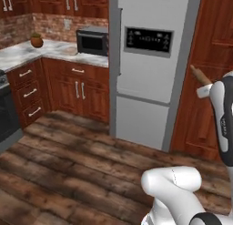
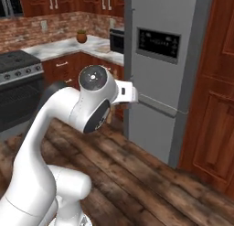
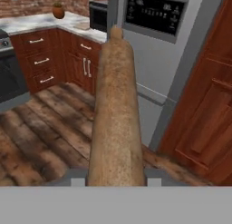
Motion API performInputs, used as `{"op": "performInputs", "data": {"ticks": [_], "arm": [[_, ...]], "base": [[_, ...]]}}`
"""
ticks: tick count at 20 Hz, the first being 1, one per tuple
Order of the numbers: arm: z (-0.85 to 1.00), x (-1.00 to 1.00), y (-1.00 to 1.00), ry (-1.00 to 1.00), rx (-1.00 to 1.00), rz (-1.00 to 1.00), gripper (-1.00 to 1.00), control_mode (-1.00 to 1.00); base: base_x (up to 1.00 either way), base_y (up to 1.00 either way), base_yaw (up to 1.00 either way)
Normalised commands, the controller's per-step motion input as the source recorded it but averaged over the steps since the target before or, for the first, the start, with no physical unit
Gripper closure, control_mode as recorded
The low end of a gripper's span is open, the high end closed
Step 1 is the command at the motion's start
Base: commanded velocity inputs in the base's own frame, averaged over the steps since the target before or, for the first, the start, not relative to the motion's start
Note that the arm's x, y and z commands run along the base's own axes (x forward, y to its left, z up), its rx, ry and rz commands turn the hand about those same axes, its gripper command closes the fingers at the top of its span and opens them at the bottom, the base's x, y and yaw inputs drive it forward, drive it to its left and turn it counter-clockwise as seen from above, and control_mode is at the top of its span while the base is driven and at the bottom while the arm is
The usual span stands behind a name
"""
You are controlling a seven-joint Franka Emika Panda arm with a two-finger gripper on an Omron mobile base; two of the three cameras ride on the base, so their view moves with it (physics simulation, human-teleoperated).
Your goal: Open the cabinet, retrieve the rolling pin, and place it next to the meat on the cutting board to prepare for tenderizing.
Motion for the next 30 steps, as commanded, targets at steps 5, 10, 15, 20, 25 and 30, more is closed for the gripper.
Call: {"op": "performInputs", "data": {"ticks": [5,10,15,20,25,30], "arm": [[0.0,0.0,0.0,0.0,0.0,0.0,1.0,1.0],[0.0,0.0,0.0,0.0,0.0,0.0,1.0,1.0],[0.0,0.0,0.0,0.0,0.0,0.0,1.0,1.0],[0.0,0.0,0.0,0.0,0.0,0.0,1.0,1.0],[0.0,0.0,0.0,0.0,0.0,0.0,1.0,1.0],[0.0,0.0,0.0,0.0,0.0,0.0,1.0,1.0]], "base": [[0.26,1.0,0.37],[0.27,0.99,0.4],[0.72,0.76,0.34],[1.0,0.14,0.21],[0.95,-0.17,0.17],[0.79,-0.34,0.15]]}}
